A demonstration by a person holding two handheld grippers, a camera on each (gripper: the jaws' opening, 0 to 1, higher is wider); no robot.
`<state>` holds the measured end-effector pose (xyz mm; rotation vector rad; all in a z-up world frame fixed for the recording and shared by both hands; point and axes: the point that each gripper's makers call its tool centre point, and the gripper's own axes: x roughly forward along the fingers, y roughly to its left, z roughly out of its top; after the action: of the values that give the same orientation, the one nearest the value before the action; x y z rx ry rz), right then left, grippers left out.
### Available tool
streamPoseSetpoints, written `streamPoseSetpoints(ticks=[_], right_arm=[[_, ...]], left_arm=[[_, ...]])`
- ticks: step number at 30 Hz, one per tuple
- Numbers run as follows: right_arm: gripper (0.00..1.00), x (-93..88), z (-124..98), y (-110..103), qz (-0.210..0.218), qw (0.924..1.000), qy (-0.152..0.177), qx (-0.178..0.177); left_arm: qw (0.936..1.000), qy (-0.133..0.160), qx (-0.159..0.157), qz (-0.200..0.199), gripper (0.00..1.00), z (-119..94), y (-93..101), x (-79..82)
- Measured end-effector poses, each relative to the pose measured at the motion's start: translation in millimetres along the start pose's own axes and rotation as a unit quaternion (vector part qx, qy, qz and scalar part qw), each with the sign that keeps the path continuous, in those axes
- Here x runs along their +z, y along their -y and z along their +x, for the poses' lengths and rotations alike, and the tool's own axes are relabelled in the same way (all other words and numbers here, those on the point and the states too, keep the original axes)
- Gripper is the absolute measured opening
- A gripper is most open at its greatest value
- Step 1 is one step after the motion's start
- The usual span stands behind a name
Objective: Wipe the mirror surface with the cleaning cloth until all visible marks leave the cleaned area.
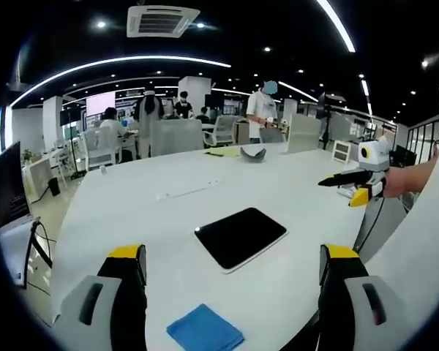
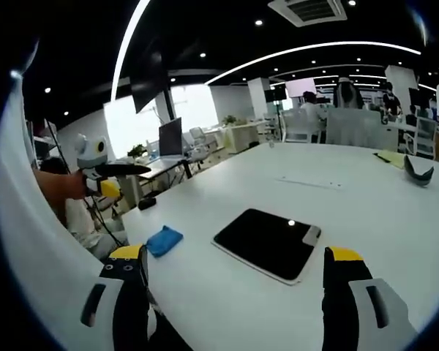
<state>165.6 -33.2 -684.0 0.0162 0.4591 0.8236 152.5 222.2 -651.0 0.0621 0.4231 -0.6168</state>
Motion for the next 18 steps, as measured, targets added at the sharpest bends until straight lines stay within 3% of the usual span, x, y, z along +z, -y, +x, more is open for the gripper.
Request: streamPoseSetpoints(ticks=[18], right_arm=[[1.0, -1.5, 2.2, -0.8, 0.006, 1.0, 0.0, 0.0]], left_arm=[[0.9999, -0.011, -0.005, 0.003, 0.99, 2.9, 0.8, -7.9]])
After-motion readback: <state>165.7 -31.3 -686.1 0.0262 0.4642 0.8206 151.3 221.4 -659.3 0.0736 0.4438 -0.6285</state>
